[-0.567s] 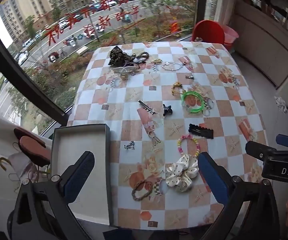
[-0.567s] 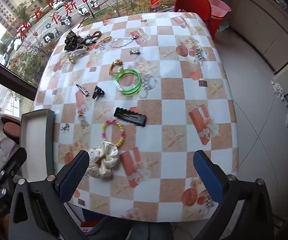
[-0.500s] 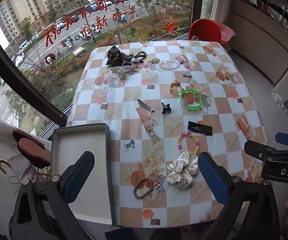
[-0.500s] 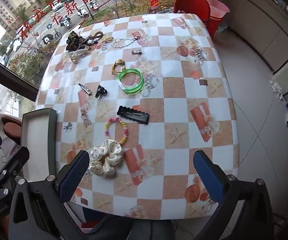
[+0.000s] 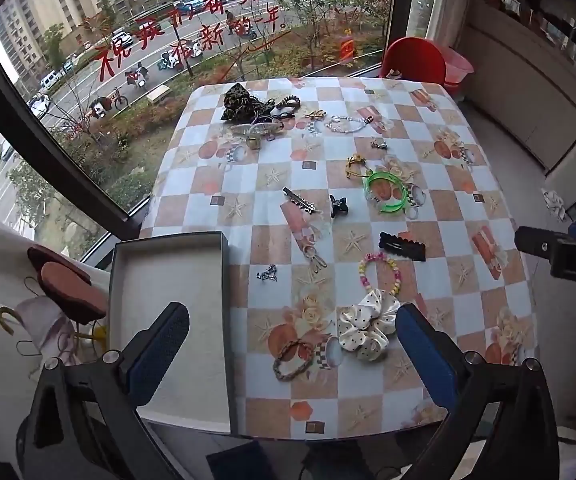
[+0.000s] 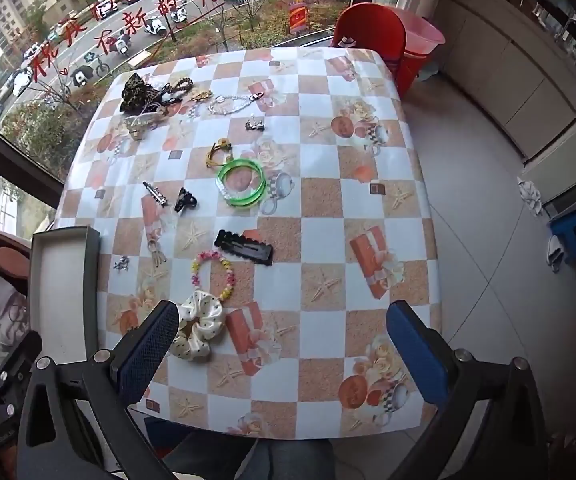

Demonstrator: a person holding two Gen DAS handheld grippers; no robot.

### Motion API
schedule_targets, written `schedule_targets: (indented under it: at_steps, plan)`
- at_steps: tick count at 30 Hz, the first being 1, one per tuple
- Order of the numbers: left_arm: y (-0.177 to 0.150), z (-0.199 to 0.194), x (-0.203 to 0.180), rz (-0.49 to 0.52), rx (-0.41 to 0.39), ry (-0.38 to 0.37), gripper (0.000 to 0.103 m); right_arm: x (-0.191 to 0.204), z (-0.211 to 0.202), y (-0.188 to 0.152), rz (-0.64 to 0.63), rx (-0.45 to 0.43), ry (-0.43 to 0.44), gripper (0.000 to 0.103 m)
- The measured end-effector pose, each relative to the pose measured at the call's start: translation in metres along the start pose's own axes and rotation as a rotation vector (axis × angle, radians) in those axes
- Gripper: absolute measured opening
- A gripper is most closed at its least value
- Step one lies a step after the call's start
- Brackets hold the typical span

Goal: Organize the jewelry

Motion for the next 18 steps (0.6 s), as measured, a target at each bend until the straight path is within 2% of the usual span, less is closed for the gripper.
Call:
schedule_targets:
  at_steps: [5,12,18]
  plan:
    - [0.0,0.001,0.001,-0.018,0.008,0.019,0.103,0.002,0.01,0.006,-0.023,0.009,0.01,0.103]
    - [-0.008,0.021,0.01,-0.083,0.096,0.032,0.103,0.008,0.021,-0.004,-0.028,0.064,0.009,0.103]
    - [-0.009,0.027,0.011,-0.084,0.121,0.046,0.103,0.007,0.025,-0.006,-0.012,0.081,0.008,0.103]
Point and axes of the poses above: each gripper's, at about its wrist camera, not at the fingertips, and z roughly the way its jaws point, x to its left, y to its top, the point moved 1 cm from there along z, roughly the way its jaws point, and after that the axes turned 12 degrees about -x, right-handed, at the moved point
